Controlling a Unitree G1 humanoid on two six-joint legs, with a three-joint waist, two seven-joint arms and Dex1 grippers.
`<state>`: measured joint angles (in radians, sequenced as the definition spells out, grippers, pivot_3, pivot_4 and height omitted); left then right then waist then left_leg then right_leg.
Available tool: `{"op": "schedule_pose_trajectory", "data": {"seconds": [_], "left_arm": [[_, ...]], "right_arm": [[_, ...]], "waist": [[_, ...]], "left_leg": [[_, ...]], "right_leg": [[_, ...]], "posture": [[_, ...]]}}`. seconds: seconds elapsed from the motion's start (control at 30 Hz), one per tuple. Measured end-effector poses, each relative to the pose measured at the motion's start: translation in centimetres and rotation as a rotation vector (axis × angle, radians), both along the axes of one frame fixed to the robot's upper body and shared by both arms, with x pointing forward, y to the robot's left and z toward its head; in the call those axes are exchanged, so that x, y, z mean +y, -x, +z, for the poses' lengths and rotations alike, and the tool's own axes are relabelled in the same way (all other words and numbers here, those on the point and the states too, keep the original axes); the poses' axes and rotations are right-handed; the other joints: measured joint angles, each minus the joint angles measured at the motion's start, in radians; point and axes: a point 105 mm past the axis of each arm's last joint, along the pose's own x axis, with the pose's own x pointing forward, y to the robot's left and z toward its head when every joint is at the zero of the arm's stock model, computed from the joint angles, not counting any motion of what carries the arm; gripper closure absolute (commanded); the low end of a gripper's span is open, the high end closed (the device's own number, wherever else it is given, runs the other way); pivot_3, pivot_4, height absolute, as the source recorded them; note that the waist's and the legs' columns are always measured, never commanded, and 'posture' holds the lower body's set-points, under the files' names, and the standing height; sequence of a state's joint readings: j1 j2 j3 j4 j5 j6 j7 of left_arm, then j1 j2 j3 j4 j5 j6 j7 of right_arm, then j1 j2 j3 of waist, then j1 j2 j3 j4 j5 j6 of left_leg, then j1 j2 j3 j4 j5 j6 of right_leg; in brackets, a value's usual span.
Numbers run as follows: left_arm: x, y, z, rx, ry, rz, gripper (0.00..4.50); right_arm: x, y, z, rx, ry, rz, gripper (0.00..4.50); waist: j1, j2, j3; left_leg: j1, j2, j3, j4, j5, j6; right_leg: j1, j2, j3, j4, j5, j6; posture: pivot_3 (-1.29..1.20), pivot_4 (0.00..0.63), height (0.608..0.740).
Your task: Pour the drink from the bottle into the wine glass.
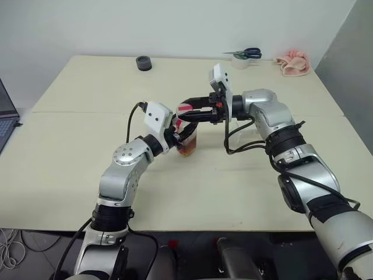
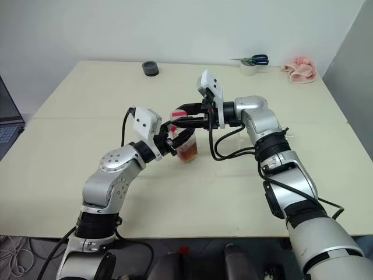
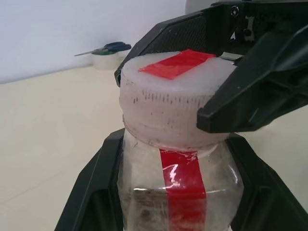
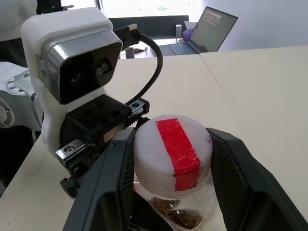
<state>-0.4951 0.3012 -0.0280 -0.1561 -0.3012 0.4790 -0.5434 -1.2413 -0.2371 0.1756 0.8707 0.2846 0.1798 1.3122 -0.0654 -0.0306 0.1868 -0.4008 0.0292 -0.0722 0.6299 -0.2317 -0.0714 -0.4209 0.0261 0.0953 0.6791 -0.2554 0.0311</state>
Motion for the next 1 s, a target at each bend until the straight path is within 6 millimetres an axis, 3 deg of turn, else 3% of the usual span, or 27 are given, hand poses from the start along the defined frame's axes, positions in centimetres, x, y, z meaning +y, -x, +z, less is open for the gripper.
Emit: {"op": "schedule_pose_trajectory", "data": {"seconds": [0.03, 0.27, 0.43, 0.6, 0.87, 1.0], "left_arm": [[0.0, 0.0, 0.0, 0.004, 0.001, -0.003, 2.35], [-0.8, 0.5, 0.9, -0.012, 0.003, -0.087, 2.35], [-1.7, 1.6, 2.0, -0.046, -0.036, -0.211, 2.35], [-1.7, 2.0, 1.5, -0.018, -0.077, -0.309, 2.35], [-3.3, 2.3, 1.0, -0.002, -0.099, -0.474, 2.35], [-3.8, 3.2, 1.0, -0.007, -0.1, -0.583, 2.35]], "right_arm": [[-0.1, 0.0, 0.0, 0.004, 0.002, 0.002, 2.61], [-1.5, 0.0, 1.3, -0.044, -0.012, -0.036, 0.2], [-3.8, 2.3, 2.6, -0.121, -0.014, -0.102, 0.18], [-6.6, 5.5, 2.7, -0.123, 0.0, -0.253, 0.18], [-6.4, 8.9, 2.1, -0.056, -0.018, -0.407, 0.18], [-5.5, 9.4, 2.6, -0.032, -0.084, -0.488, 0.18]], "waist": [[0.001, 0.0, 0.0], [0.008, 0.001, 0.001], [0.011, 0.002, 0.002], [0.011, 0.003, 0.002], [0.005, 0.003, 0.002], [0.006, 0.003, 0.002]], "left_leg": [[0.0, 0.0, 0.0, 0.0, 0.0, 0.0], [0.0, -0.001, -0.001, 0.0, 0.0, 0.0], [-0.001, -0.001, -0.002, 0.0, 0.0, 0.0], [-0.001, -0.001, -0.002, 0.001, 0.0, 0.0], [0.001, 0.0, -0.001, 0.001, 0.001, 0.001], [0.0, 0.0, -0.001, 0.001, 0.001, 0.001]], "right_leg": [[0.0, 0.0, 0.0, 0.0, 0.0, 0.0], [0.0, -0.001, -0.001, 0.0, 0.0, 0.0], [0.0, -0.001, -0.002, 0.0, 0.0, 0.0], [0.0, -0.001, -0.001, 0.001, -0.001, 0.001], [0.0, 0.002, 0.001, 0.001, -0.003, 0.005], [0.0, 0.002, 0.001, 0.001, -0.004, 0.005]], "posture": [[0.0, 0.15, 0.74], [0.0, 0.15, 0.74], [0.0, 0.15, 0.74], [0.0, 0.15, 0.74], [0.0, 0.15, 0.74], [0.0, 0.15, 0.74]]}}
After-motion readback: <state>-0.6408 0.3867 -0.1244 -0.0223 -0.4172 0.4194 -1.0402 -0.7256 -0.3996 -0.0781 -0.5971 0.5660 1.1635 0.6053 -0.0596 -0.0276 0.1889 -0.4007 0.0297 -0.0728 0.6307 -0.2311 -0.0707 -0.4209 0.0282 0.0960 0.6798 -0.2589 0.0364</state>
